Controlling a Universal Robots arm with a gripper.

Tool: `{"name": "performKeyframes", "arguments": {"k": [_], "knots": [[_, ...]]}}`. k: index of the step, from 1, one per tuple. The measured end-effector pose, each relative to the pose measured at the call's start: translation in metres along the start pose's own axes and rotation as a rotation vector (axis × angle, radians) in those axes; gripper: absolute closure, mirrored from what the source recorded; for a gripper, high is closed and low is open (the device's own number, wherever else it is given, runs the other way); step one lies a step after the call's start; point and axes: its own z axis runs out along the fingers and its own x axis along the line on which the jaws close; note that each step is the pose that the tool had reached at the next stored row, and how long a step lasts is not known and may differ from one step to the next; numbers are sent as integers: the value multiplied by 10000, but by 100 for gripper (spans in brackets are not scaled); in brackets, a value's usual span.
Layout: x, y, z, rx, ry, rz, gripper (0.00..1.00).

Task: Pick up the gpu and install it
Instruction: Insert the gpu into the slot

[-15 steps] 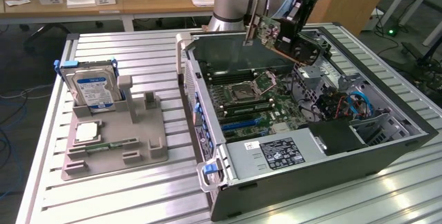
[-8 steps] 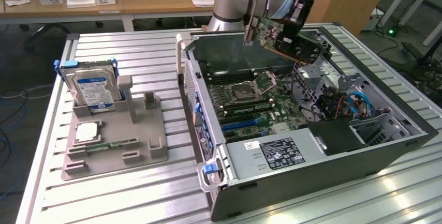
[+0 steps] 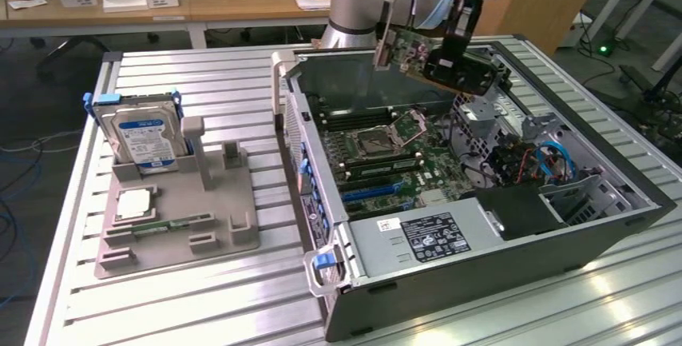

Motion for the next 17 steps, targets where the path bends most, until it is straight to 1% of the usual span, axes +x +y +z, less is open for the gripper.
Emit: {"name": "performKeyframes", "arguments": {"k": [12, 15, 17], "knots": [[0, 0, 3, -44, 4, -1966, 72], [0, -1, 4, -39, -5, -2434, 72], [0, -1, 6, -16, -22, -2742, 72]]}}
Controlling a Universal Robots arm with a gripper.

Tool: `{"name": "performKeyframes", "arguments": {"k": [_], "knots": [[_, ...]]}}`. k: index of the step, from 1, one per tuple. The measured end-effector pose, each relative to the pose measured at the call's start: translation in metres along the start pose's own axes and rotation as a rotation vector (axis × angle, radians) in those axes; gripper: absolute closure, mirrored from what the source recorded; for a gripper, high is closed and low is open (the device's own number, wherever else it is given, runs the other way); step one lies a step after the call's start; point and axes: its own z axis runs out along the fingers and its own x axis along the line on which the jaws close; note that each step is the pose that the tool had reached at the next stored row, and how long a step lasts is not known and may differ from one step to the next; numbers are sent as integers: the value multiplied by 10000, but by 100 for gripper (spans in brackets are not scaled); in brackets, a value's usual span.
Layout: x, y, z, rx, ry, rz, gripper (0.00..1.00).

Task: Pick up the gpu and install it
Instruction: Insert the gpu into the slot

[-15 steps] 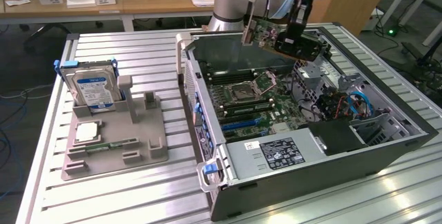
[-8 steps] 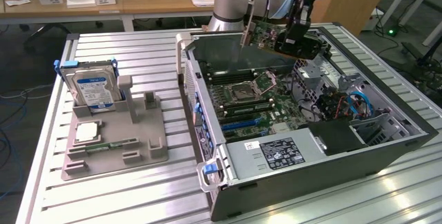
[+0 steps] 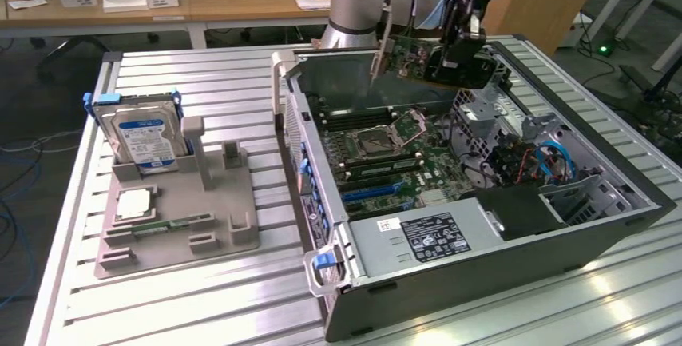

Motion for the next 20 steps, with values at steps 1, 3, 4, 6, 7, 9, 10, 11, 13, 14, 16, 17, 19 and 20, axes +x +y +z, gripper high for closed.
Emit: {"name": "performKeyframes", "arguments": {"k": [1, 3, 4, 6, 7, 9, 10, 11, 13, 14, 16, 17, 19, 20], "knots": [[0, 1, 2, 32, -13, -138, 72], [0, 1, 6, 140, -57, -333, 72], [1, 1, 6, 226, -85, -401, 72], [1, 1, 9, 425, -158, -512, 72], [1, 1, 11, 506, -189, -578, 72], [1, 0, 17, 530, -207, -828, 72], [1, 1, 21, 523, -212, -999, 72], [1, 1, 25, 515, -218, -1176, 72], [2, 1, 32, 498, -229, -1521, 72], [2, 1, 37, 490, -241, -1663, 72], [2, 1, 49, 478, -263, -1842, 72], [4, 0, 55, 474, -266, -1909, 72], [8, 0, 72, 465, -278, -2033, 72], [12, 5, 77, 461, -281, -2099, 72]]}}
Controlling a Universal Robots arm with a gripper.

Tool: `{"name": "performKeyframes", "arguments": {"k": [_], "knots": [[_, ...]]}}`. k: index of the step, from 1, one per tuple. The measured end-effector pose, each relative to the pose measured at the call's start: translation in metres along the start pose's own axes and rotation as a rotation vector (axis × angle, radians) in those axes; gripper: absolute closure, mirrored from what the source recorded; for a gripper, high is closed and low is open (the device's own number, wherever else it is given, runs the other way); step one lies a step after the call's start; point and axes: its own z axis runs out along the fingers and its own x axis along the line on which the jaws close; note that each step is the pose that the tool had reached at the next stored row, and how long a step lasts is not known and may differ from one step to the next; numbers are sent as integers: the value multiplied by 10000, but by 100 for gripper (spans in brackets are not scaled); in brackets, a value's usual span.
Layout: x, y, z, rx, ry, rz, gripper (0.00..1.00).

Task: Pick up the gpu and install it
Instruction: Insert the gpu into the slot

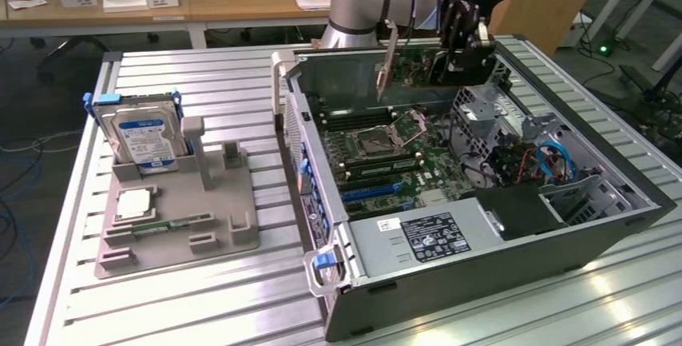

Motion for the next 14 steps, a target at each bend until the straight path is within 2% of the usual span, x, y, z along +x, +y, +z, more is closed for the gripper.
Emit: {"name": "performKeyframes", "arguments": {"k": [7, 14], "knots": [[35, 67, 24, -23, -44, -357, 72], [67, 85, 25, -28, -60, -631, 72]]}}
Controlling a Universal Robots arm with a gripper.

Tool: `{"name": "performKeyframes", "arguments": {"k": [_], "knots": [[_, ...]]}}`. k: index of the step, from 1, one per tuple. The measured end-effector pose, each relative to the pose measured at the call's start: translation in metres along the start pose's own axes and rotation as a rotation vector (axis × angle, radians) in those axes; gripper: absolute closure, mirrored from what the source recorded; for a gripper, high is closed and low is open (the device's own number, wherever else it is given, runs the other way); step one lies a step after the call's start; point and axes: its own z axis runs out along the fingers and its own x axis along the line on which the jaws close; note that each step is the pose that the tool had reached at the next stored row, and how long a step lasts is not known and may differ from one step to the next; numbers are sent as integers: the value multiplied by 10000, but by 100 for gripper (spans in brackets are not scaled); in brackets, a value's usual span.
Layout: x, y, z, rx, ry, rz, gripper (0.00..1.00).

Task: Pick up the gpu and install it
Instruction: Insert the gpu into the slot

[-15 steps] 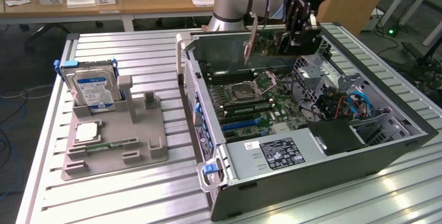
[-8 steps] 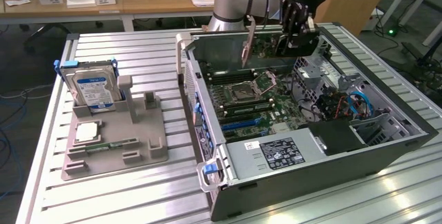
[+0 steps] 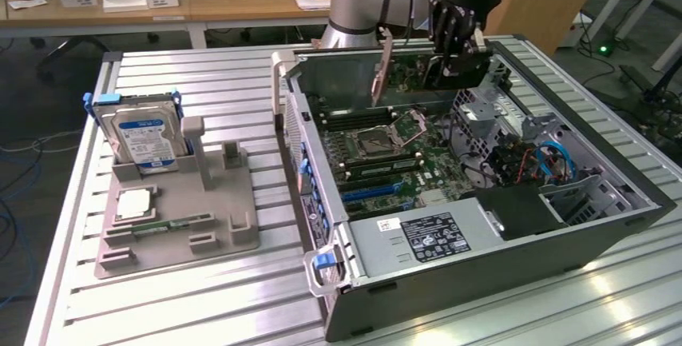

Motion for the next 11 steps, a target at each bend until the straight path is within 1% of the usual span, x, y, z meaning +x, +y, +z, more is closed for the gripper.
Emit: {"name": "performKeyframes", "arguments": {"k": [5, 8, 11], "knots": [[3, 3, -1, 0, 0, -5, 72], [9, 36, 0, -1, 1, -7, 72], [11, 43, 4, -1, 0, -8, 72]]}}
